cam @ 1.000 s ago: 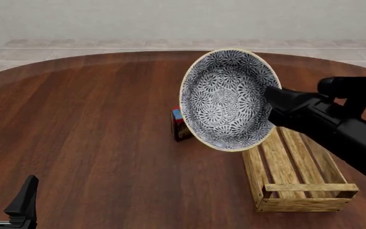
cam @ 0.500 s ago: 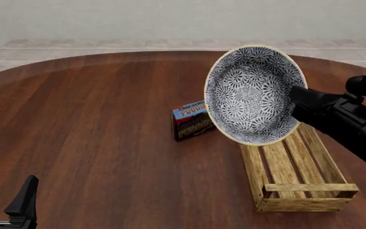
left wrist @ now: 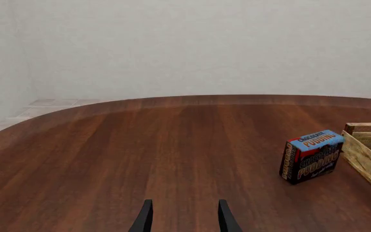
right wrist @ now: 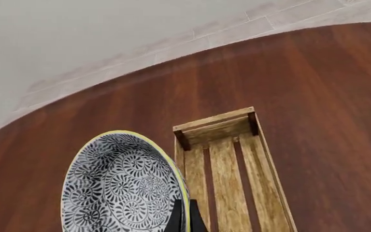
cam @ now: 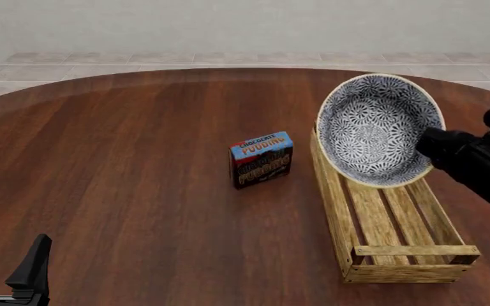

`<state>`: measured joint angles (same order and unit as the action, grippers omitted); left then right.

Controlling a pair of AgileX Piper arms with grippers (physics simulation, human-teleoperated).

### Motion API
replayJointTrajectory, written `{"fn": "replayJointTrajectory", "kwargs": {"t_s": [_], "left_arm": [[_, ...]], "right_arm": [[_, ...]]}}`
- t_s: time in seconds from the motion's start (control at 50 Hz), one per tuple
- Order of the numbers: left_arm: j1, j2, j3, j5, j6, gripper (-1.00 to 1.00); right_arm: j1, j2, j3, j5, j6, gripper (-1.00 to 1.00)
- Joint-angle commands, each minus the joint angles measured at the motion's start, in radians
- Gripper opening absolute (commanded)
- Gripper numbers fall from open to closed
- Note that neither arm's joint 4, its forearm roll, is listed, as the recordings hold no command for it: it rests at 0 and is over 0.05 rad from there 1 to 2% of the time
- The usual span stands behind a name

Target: Pick up the bowl on the left and put it in the tray.

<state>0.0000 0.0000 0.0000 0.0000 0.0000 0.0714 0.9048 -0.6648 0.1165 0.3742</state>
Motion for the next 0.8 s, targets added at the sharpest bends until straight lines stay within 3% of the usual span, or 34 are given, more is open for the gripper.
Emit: {"fn": "replayJointTrajectory", "kwargs": {"t_s": [0.02,0.8], "left_arm": [[0.000,0.000,0.000,0.000,0.000,1.00],[0.000,0.000,0.000,0.000,0.000,1.00]], "right_arm": [[-0.040,0.031,0.000,-0.007,0.012,-1.00],[-0.057,0.248,0.052,-0.147,0.137,-1.00]]}}
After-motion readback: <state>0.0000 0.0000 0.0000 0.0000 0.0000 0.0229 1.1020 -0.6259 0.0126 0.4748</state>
